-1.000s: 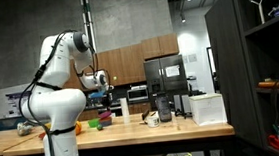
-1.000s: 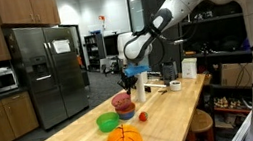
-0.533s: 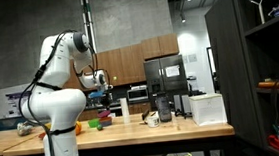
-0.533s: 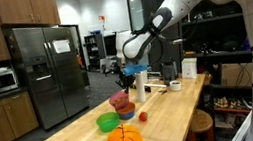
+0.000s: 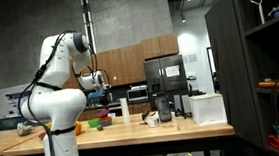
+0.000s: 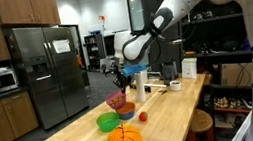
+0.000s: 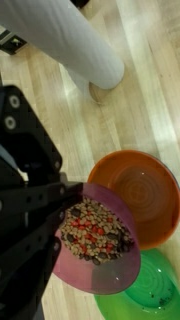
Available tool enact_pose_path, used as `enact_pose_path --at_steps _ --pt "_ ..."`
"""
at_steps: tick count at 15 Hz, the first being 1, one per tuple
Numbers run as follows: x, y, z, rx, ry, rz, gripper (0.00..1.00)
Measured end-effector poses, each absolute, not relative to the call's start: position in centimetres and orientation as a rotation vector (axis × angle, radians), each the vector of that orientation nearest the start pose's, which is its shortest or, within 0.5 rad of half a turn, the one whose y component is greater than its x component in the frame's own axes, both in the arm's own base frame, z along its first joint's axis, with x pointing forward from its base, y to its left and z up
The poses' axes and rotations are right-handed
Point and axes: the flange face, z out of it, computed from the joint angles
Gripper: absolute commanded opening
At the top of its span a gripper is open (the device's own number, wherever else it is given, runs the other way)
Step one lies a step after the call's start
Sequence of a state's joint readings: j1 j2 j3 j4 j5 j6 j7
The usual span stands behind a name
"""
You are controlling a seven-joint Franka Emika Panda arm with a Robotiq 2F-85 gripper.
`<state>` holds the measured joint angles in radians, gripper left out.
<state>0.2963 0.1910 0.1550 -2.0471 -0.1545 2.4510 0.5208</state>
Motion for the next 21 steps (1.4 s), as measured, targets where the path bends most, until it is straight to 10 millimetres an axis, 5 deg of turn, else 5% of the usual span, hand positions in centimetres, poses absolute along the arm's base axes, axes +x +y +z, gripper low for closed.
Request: enact_pose_path --at_steps 21 --pt "52.8 33.5 36.8 -3.114 -0.584 -0.725 0.01"
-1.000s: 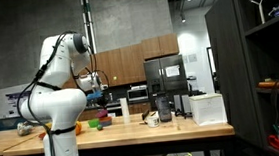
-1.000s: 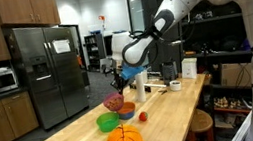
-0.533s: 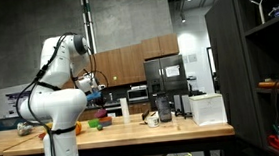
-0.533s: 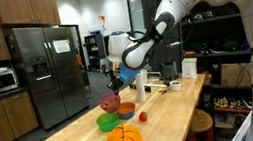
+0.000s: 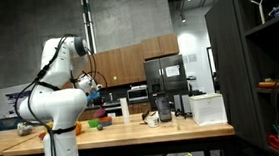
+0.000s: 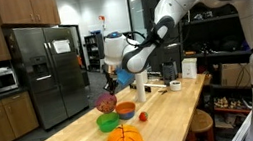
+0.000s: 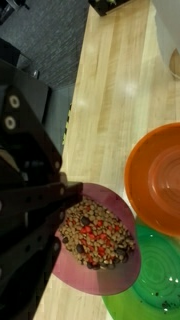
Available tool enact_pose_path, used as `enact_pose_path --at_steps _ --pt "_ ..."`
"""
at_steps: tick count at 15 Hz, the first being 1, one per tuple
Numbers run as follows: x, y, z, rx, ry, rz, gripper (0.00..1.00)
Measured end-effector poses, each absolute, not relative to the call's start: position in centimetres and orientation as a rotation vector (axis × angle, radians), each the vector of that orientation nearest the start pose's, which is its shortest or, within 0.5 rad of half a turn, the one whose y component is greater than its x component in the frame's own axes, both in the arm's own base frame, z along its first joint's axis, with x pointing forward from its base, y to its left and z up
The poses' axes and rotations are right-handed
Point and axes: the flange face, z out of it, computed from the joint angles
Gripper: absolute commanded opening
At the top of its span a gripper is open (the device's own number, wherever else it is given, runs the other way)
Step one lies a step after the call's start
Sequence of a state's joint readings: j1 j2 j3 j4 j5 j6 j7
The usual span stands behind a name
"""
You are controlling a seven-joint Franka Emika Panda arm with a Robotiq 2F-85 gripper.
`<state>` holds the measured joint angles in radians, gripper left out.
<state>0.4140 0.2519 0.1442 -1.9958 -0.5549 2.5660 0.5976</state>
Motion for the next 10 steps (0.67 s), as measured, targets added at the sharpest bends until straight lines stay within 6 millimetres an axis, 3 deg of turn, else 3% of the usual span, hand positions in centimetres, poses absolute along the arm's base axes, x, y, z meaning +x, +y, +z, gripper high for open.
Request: enact_pose_path --at_steps 10 --pt "52.8 35.4 36.4 -3.026 -0.672 -0.907 0.01"
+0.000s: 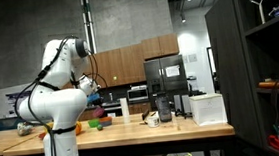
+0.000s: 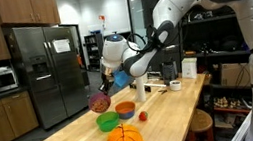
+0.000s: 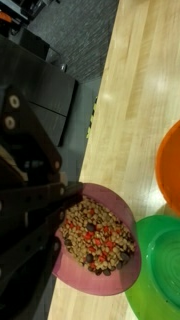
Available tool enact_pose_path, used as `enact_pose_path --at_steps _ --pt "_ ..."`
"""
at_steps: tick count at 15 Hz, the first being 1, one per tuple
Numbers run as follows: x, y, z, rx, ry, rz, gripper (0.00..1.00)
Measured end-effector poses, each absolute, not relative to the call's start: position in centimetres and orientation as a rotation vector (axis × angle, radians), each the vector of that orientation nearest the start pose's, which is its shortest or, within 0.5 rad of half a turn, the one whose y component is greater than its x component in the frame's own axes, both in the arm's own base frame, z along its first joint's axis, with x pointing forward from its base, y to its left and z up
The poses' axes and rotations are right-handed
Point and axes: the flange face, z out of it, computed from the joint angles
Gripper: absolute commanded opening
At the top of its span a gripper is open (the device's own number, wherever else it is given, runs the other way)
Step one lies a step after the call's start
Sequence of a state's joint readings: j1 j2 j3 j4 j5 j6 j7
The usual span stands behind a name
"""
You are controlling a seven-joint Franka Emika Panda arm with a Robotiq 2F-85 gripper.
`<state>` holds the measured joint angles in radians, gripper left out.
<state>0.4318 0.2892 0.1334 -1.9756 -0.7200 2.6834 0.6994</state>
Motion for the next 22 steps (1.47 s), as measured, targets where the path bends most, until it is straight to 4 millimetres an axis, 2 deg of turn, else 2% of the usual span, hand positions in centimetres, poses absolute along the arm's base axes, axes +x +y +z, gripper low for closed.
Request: enact_pose_path --at_steps 7,13,22 --pt "52.6 35.7 36.1 -2.926 -0.721 -1.033 0.01" --pt "51.9 35.4 35.3 -2.887 -0.772 -1.072 0.01" --pt "50.7 35.8 34.1 -2.895 -1.025 -1.178 0.01"
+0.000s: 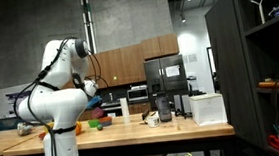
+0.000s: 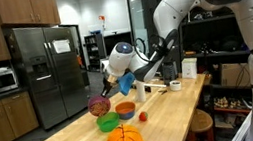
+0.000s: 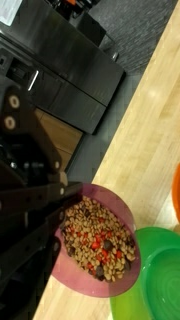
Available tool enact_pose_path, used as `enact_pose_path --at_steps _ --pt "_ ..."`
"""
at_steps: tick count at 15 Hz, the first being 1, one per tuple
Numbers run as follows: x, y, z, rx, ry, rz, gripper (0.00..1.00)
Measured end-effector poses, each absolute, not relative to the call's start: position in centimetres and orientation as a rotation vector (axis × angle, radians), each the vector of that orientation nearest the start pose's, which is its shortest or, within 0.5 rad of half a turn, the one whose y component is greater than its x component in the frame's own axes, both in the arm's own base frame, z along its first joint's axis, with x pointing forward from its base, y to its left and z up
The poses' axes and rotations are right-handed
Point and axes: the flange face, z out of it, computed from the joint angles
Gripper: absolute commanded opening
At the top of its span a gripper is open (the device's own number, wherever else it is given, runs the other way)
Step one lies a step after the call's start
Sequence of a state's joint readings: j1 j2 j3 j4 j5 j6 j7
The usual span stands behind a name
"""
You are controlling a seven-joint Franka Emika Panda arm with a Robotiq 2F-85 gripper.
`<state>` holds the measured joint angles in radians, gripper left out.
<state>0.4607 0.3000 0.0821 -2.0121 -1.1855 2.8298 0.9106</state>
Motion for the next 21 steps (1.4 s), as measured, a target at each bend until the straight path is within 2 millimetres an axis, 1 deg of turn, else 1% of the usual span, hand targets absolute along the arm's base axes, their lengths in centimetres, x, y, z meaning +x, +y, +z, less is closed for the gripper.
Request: enact_pose_path --at_steps 3,9,17,21 --pt "50.2 36.4 33.8 -2.904 -1.108 -1.208 0.01" --pt "49.6 37.5 34.0 -2.917 -1.215 -1.324 0.01" --pt "49.6 37.2 34.0 -2.939 -1.254 -1.455 0.01" --pt "49.0 37.7 34.1 -2.939 -1.249 -1.507 0.01"
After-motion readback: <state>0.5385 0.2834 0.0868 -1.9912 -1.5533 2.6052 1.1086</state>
